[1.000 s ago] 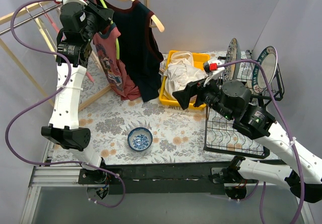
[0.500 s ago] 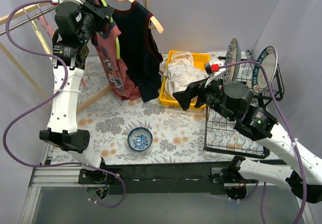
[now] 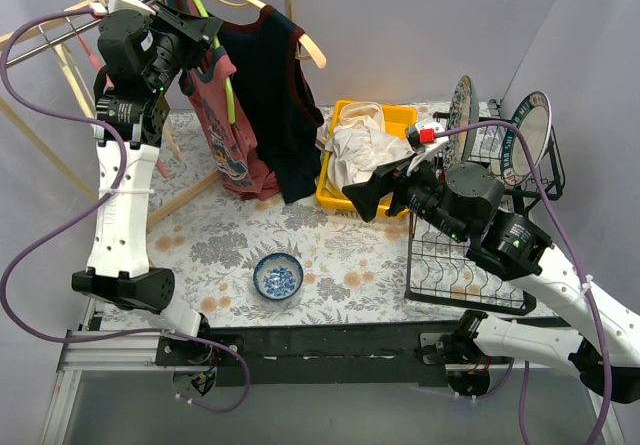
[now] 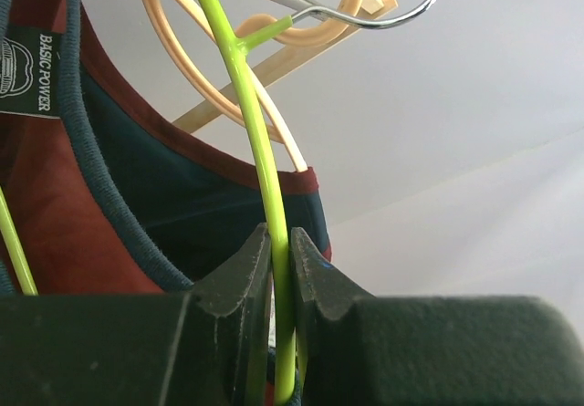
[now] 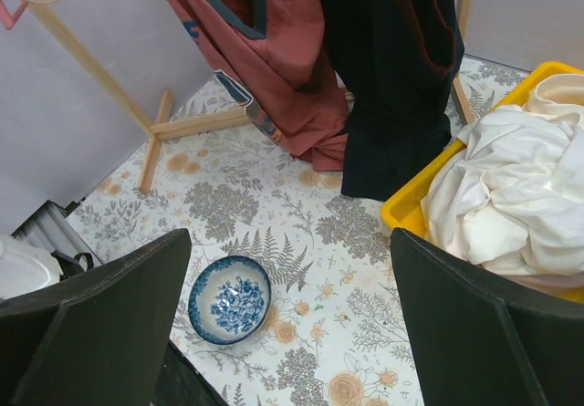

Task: Remove the tank top from the hanger
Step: Pick up the hanger from the clothesline.

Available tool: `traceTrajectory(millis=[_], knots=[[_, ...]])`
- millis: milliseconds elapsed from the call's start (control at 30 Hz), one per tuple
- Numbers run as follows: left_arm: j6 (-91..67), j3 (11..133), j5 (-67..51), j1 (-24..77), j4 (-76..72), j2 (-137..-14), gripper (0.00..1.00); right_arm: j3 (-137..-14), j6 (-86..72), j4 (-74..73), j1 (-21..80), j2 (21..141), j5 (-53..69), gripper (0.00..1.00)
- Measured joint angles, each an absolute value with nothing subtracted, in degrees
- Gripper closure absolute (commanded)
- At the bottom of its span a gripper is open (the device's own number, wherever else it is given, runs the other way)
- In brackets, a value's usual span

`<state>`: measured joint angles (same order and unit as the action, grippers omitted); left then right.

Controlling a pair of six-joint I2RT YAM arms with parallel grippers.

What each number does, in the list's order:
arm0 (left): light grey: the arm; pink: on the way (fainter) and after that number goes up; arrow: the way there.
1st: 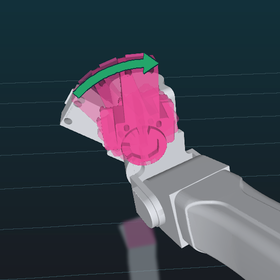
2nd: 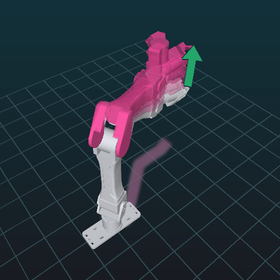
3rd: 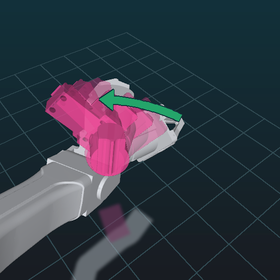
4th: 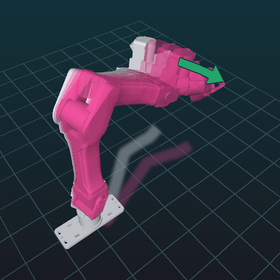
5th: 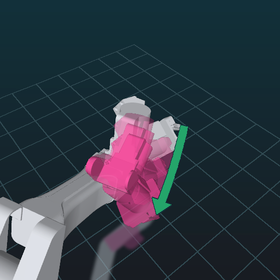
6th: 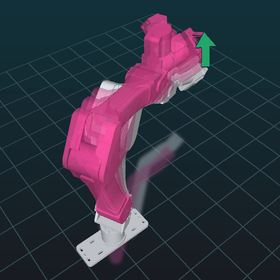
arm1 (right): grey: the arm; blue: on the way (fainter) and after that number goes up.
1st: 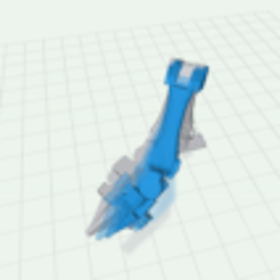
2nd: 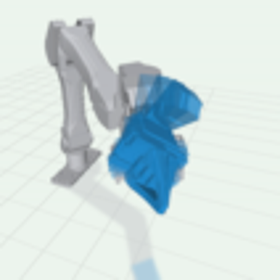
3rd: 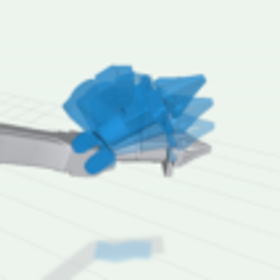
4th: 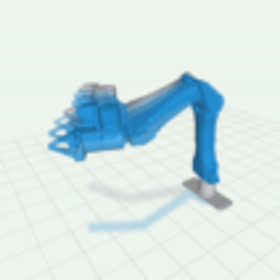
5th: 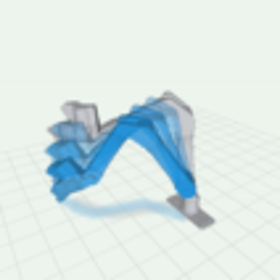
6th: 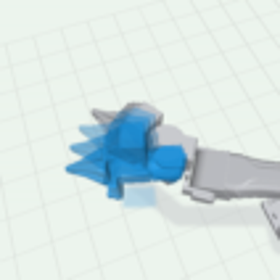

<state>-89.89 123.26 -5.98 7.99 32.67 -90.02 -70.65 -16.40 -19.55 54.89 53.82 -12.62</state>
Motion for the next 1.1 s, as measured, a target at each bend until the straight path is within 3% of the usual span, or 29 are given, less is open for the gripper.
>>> traceTrajectory(millis=[267, 1100], knots=[[-92.4, 115.8, -2.4, 7.6, 29.8, -84.8, 1.0, -70.7, -16.5, -19.6, 55.3, 53.2, -12.7, 0.01], [-99.7, 107.9, -1.7, 7.3, 28.4, -76.3, 1.0, -70.9, -16.5, -19.6, 56.8, 54.0, -12.7, 0.02]])
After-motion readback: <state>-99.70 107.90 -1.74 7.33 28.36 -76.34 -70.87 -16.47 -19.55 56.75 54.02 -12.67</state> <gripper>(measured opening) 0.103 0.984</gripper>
